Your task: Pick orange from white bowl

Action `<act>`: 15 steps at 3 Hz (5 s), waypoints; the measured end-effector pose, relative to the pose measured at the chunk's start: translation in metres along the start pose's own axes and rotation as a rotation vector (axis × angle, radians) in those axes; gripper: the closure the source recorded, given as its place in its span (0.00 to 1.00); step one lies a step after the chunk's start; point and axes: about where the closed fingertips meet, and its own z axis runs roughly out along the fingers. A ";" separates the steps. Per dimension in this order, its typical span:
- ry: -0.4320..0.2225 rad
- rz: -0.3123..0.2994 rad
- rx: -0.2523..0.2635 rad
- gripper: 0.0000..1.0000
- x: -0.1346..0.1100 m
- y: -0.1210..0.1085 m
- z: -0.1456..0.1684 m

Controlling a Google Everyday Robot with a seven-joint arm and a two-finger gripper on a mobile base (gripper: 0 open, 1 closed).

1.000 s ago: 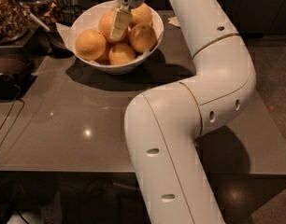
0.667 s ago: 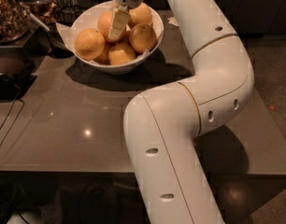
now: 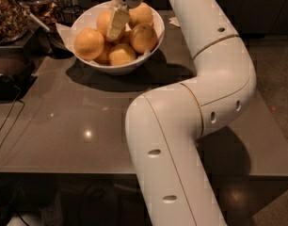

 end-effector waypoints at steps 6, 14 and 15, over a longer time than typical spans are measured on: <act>0.023 0.094 0.079 1.00 0.014 -0.005 -0.041; -0.019 0.114 0.047 0.19 0.013 -0.001 -0.029; -0.021 0.125 0.031 0.40 0.015 0.001 -0.025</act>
Offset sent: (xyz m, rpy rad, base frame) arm -0.0217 -0.0103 0.0239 0.0278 -0.0520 -0.0316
